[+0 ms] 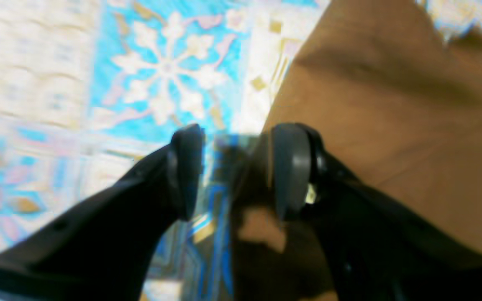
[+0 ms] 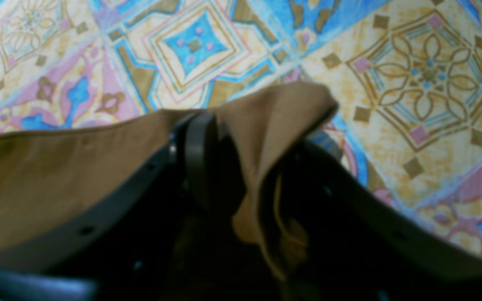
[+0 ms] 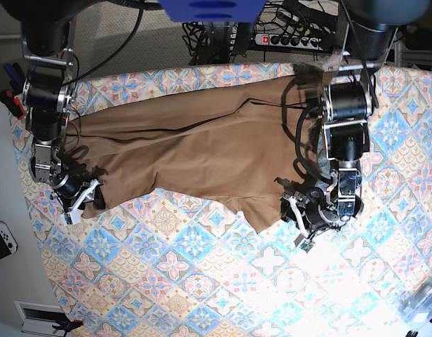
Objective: Layout the t-shirt on the table in an organized manner, then fold the t-shirt properly
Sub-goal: 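Grasp the shirt's loose corner with the left gripper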
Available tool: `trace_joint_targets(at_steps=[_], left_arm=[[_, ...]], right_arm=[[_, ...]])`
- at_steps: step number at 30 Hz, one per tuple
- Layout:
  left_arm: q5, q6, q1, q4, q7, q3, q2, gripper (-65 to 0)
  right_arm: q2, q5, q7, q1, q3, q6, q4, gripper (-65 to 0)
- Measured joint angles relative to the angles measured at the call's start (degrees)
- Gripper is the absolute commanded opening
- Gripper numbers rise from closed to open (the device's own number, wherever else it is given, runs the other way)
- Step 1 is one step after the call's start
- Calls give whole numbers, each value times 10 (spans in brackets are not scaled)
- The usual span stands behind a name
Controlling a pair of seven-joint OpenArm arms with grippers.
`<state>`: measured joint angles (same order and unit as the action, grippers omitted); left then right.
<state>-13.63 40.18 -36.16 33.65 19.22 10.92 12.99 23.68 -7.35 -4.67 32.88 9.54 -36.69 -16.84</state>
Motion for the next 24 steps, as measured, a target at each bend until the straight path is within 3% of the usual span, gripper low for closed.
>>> trace_joint_targets(at_steps=[4,9,12,14,17,19,22,24], left_arm=[[-1,-5,-33,-68,-17,0,1,-389],[2,-5,-33,-75,-25,0,-23,-404],[1,-5,-32,-75,-26,0,-29,-516],[0,-4,-32,-75,-25,0,-28,-638],[-1,-5,-32,-76,-25,0,-27,-650],[-1,-5,-32,-76,-25,0,-27,-650],[-1,-5,-32,-76,-25,0,-27,-650],[-1,-5,-32,-76,-25,3,-27,-650]], right_arm=[[0,1,-3,0,0,0,0,-437],[0,0,-3,0,0,-2,0,-437],[0,0,-3,0,-1,-1,0,-437],[0,0,-3,0,-1,-2,0,-438],[0,0,-3,0,0,-2,0,-443],[0,0,-3,0,0,0,0,-499],[2,0,-5,0,0,7,0,-650],[3,0,-8,0,1,5,0,-650]])
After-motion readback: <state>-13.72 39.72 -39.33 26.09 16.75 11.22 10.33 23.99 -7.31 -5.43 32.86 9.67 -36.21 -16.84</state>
